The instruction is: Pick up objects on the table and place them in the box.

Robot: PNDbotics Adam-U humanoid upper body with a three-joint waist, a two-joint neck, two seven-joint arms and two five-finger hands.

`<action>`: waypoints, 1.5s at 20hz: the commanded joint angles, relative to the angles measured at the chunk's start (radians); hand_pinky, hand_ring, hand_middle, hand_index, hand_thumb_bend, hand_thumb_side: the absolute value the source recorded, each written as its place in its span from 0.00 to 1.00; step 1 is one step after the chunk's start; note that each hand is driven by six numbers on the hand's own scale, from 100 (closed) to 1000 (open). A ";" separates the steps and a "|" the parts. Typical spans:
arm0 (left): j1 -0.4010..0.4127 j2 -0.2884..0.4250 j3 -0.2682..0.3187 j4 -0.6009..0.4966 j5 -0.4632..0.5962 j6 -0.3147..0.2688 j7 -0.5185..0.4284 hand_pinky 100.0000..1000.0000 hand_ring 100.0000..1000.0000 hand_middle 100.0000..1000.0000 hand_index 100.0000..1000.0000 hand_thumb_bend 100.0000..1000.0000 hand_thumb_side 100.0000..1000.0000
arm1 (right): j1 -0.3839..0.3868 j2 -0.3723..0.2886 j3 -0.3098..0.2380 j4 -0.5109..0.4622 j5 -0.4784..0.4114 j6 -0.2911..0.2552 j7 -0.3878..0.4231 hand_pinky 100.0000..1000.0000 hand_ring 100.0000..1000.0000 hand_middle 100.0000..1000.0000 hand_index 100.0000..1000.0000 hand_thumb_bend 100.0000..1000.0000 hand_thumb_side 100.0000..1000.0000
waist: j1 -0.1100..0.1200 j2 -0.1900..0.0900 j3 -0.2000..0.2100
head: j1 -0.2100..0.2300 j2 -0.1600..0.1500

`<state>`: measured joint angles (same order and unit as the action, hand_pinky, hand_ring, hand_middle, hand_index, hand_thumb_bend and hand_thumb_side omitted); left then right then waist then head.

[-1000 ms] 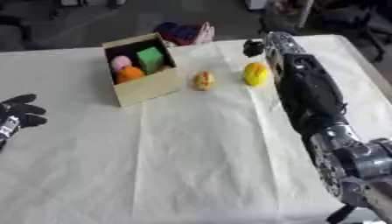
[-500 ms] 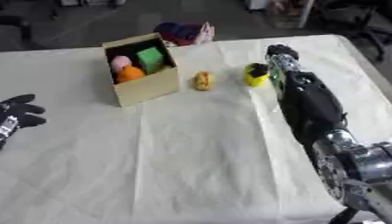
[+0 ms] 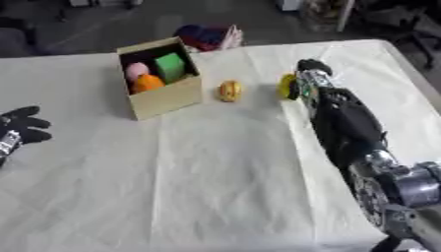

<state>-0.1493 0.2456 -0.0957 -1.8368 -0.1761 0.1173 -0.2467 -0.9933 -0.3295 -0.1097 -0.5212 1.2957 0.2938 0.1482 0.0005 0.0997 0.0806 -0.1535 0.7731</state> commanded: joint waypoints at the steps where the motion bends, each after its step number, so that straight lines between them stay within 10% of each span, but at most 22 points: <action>1: -0.008 0.003 0.006 -0.014 0.000 0.002 0.002 0.80 0.66 0.65 0.89 0.00 0.82 | -0.032 -0.007 0.004 -0.118 -0.012 -0.038 -0.070 0.74 0.54 0.43 0.34 0.00 0.00 | -0.001 -0.008 -0.001 | -0.004 -0.003; 12: -0.011 -0.001 0.001 -0.012 0.002 0.002 -0.003 0.80 0.68 0.65 0.89 0.00 0.82 | -0.085 0.093 0.114 -0.316 -0.222 -0.228 -0.056 0.75 0.53 0.43 0.33 0.00 0.00 | 0.000 -0.008 0.017 | -0.017 -0.003; 23: -0.018 -0.007 -0.005 -0.013 0.005 0.002 -0.010 0.80 0.68 0.65 0.89 0.00 0.82 | -0.083 0.224 0.156 -0.291 -0.171 -0.281 0.010 0.77 0.57 0.49 0.51 0.00 0.01 | 0.004 -0.005 0.039 | -0.038 -0.003; 24: -0.018 -0.008 -0.006 -0.013 0.007 0.003 -0.010 0.80 0.68 0.65 0.89 0.00 0.83 | -0.080 0.228 0.159 -0.287 -0.166 -0.282 0.012 0.77 0.60 0.54 0.74 0.00 0.36 | 0.004 -0.004 0.040 | -0.038 -0.003; 30: -0.017 -0.009 -0.006 -0.014 0.006 0.003 -0.013 0.80 0.68 0.65 0.89 0.00 0.83 | -0.063 0.244 0.200 -0.278 -0.077 -0.244 -0.058 0.78 0.64 0.61 0.91 0.23 0.63 | 0.002 -0.003 0.042 | -0.039 -0.003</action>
<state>-0.1516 0.2287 -0.1023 -1.8368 -0.1721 0.1214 -0.2571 -1.0370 -0.0796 0.0840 -0.7876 1.1956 0.0436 0.1082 0.0005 0.0997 0.1229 -0.1888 0.7731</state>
